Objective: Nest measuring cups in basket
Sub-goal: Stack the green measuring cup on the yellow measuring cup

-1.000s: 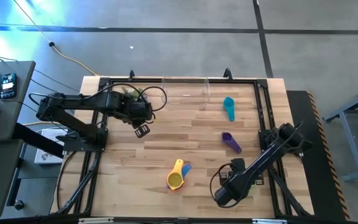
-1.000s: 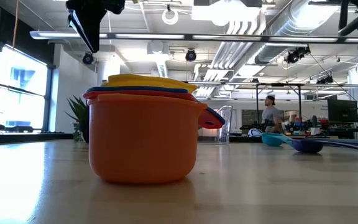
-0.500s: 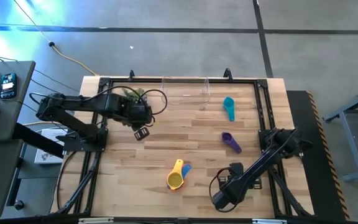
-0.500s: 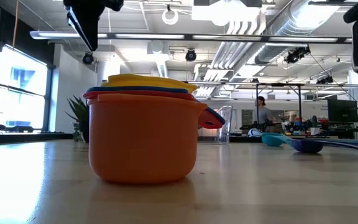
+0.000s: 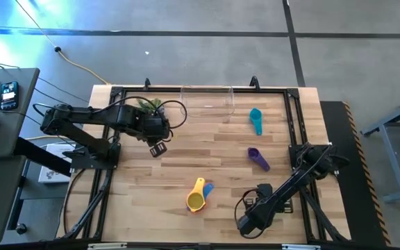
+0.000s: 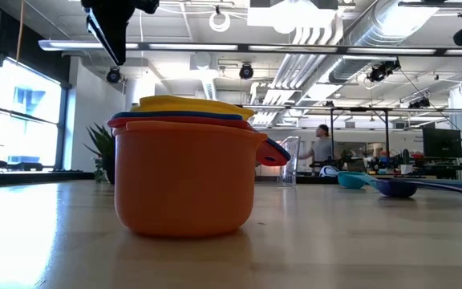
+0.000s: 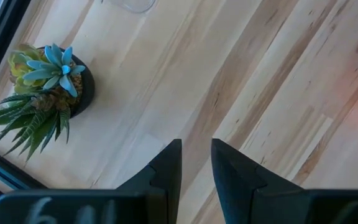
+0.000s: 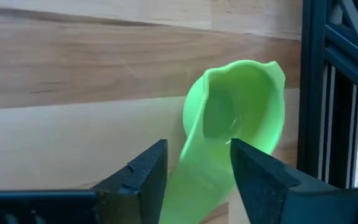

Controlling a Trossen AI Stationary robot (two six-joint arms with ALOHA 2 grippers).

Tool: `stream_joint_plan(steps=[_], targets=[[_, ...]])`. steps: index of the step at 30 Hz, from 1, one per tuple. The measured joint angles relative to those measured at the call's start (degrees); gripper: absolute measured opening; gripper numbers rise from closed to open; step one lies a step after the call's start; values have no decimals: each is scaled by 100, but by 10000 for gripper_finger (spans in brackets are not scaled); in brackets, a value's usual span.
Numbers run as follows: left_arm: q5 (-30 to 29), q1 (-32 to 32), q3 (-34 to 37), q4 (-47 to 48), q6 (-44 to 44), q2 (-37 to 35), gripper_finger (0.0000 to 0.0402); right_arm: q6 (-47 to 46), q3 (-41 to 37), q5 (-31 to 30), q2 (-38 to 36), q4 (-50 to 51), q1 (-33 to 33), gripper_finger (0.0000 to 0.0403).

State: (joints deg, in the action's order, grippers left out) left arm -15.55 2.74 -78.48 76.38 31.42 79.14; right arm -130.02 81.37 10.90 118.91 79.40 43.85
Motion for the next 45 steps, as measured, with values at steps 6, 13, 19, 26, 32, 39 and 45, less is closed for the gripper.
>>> stream_joint_plan(steps=[6, 13, 19, 26, 32, 39, 45], targets=[[-1, 0, -2, 2, -9, 1, 78, 36, -257, 139, 3, -557, 9, 90], [-2, 0, -2, 2, -11, 1, 78, 288, -270, 16, -61, -600, 10, 11], [-2, 0, -4, 2, -11, 1, 78, 776, -270, -599, -333, -479, -13, 8], [-2, 0, -4, -32, -11, 1, 78, 1519, -270, -1310, -830, 65, -381, 5], [-2, -23, -4, -269, -97, 1, 78, 2632, -270, -2004, -1434, 605, -1120, 3], [-2, -212, -4, -606, -167, 1, 78, 4390, -270, -2731, -2069, 923, -2287, 3], [62, -448, -4, -605, -167, 1, 78, 6986, -270, -2935, -2196, 197, -3237, 3]])
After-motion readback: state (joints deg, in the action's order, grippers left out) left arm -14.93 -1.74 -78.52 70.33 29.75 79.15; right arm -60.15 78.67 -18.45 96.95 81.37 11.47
